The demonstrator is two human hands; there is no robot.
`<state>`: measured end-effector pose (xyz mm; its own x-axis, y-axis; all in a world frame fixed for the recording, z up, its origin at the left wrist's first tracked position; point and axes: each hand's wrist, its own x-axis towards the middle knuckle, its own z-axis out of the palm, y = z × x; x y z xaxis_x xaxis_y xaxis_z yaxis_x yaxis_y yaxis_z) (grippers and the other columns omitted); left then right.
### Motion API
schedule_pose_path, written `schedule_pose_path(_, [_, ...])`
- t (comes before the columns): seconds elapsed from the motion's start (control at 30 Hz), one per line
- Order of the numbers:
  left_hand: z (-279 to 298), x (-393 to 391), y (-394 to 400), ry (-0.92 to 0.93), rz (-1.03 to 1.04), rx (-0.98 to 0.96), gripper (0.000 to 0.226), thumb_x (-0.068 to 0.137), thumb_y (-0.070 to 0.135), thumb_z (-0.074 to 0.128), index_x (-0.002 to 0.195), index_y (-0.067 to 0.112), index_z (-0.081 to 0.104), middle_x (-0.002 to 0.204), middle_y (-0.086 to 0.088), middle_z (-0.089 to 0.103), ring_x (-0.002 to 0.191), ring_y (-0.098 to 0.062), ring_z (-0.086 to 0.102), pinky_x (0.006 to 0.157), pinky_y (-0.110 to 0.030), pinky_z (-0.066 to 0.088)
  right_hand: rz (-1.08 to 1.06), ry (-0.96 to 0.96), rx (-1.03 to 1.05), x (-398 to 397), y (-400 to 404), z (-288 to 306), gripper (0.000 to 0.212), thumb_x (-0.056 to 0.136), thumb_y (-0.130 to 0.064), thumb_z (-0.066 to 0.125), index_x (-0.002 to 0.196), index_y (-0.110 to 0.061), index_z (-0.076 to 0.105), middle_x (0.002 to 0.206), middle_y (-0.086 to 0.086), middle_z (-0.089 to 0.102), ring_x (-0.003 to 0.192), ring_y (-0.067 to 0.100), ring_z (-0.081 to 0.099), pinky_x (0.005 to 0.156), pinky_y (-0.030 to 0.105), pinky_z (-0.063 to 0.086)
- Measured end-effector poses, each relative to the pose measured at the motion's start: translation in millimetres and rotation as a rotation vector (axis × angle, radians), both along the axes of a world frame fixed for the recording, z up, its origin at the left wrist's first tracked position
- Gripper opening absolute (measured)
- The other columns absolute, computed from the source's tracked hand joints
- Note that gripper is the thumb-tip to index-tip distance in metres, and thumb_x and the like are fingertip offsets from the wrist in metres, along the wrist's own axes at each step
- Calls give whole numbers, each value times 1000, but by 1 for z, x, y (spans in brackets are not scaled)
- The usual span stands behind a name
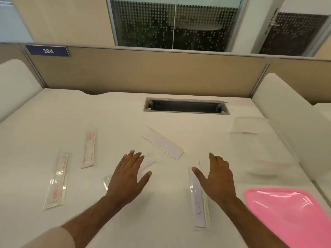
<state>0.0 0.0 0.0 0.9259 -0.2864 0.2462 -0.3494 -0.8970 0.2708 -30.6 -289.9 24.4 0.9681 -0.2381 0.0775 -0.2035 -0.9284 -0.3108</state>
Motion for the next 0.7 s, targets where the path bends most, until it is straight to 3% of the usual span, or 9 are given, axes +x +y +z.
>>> schedule_pose_path(0.07, [-4,-8,-11,15,-1,-47,63,95,56,41,138,12,54,147,-3,51,145,-20,35,121,-33,17,-35,12,48,-7,0,-5,71,87,-63,48,138,-13,43,122,6,52,109,26,52,84,36,48])
schedule_pose_path(0.2, [-15,-26,-36,79,-1,-121,61,96,54,44,142,15,50,152,2,45,148,-16,27,121,-29,11,-89,139,168,-20,2,-17,55,90,-49,53,131,-14,46,110,4,65,100,27,64,77,33,49])
schedule_pose_path(0.33, [-20,-40,-57,159,0,-200,58,96,54,47,144,21,47,155,8,40,149,-9,22,119,-23,9,-106,140,188,-22,3,-23,48,91,-42,52,131,-16,45,92,4,70,87,27,67,66,28,43])
schedule_pose_path(0.43, [-23,-50,-70,268,4,-288,58,95,59,43,145,29,44,155,17,35,147,-2,22,116,-18,12,-85,115,185,-22,9,-25,37,92,-34,48,125,-15,48,84,3,69,81,27,67,64,31,47])
schedule_pose_path(0.57, [-23,-61,-80,408,72,-464,53,92,57,52,140,36,47,145,26,42,132,5,40,108,-15,29,-91,90,139,-19,12,-23,25,93,-23,48,114,-10,52,87,6,69,80,29,66,65,33,50])
schedule_pose_path(0.7, [-12,-66,-88,609,140,-684,46,86,56,62,128,38,54,128,24,57,107,9,57,87,-8,42,-111,-5,189,-15,13,-14,25,92,-20,50,114,-7,53,72,4,62,65,28,59,57,31,43])
